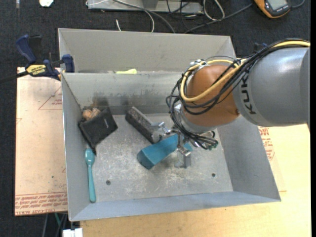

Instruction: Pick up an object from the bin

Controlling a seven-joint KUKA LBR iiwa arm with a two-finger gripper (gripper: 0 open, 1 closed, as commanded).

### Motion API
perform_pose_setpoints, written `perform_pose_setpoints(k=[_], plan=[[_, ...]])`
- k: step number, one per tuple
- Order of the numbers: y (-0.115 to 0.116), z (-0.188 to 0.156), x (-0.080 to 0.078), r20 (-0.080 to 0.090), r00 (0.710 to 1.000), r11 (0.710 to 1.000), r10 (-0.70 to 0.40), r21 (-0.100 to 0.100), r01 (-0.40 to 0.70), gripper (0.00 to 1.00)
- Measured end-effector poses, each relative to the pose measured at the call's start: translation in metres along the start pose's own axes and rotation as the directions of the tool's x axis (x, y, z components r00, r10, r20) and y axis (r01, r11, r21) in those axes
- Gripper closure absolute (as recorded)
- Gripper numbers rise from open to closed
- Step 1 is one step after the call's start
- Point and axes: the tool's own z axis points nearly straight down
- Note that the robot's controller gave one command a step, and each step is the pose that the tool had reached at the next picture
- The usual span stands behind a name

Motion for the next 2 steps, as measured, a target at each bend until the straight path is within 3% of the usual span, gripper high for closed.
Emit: perform_pose_setpoints(k=[1, 2], plan=[[0.0101, 0.0182, -0.0122, 0.002, 0.99, 0.99, -0.141, 0.001, 0.141, 0.0], [0.0087, 0.0221, -0.0093, 0.002, 0.993, 0.993, -0.121, 0.0, 0.121, 0.0]])
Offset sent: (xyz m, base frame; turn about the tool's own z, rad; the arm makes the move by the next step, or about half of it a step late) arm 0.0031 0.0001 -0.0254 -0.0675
